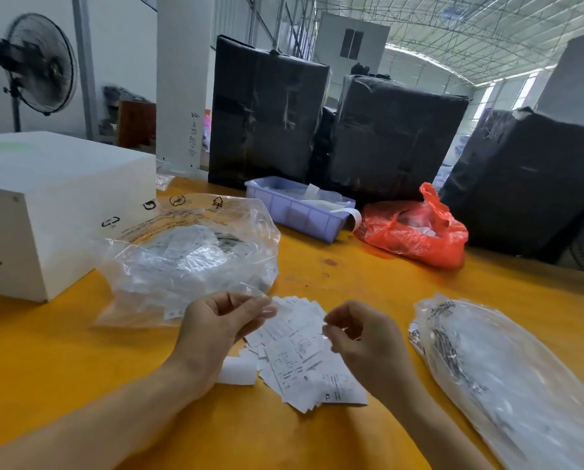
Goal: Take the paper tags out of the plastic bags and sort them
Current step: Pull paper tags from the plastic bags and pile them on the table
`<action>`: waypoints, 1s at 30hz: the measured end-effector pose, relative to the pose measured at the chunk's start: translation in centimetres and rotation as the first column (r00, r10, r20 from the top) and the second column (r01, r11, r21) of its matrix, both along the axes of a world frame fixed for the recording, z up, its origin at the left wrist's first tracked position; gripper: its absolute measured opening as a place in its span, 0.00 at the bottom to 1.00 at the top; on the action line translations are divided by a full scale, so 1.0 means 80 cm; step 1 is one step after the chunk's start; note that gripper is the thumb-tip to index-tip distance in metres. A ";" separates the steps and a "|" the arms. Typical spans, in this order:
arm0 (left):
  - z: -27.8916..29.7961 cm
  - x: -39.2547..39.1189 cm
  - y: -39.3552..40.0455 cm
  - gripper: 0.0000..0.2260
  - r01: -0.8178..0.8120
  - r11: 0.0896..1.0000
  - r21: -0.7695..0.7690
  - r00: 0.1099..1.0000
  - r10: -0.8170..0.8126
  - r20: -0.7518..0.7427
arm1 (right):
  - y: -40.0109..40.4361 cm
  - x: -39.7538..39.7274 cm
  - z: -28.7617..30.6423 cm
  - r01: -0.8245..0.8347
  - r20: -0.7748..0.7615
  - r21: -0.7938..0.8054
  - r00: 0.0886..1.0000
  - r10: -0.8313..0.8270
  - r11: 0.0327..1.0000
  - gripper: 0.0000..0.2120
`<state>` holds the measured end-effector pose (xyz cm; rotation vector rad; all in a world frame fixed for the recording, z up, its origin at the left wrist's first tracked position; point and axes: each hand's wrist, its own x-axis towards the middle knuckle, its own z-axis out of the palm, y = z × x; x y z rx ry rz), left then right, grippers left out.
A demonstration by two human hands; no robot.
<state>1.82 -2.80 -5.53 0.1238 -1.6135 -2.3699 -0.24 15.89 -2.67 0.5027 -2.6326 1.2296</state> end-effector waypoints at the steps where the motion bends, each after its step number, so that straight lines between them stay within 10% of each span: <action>1: 0.000 -0.001 -0.002 0.16 -0.020 1.000 -0.021 1.000 0.020 0.003 | 0.003 0.000 0.001 -0.037 0.030 0.078 0.999 0.034 0.996 0.07; 9: -0.009 0.001 0.003 0.03 -0.079 0.947 -0.311 0.996 0.087 0.010 | -0.033 0.005 -0.027 -0.056 0.163 0.488 0.986 -0.028 0.871 0.32; 13: -0.010 0.002 0.007 0.05 -0.043 0.937 -0.346 0.998 0.052 0.018 | -0.027 0.003 -0.028 -0.030 0.263 0.249 0.964 -0.038 0.968 0.13; 21: -0.008 0.010 0.013 0.07 0.156 0.943 -0.295 0.987 -0.141 0.074 | -0.002 -0.003 -0.016 0.063 0.428 -0.116 0.904 -0.007 0.991 0.11; 30: -0.003 0.016 0.018 0.03 0.229 0.918 -0.323 0.972 -0.201 0.119 | 0.003 -0.001 0.016 0.106 0.433 -0.658 0.864 0.259 0.746 0.11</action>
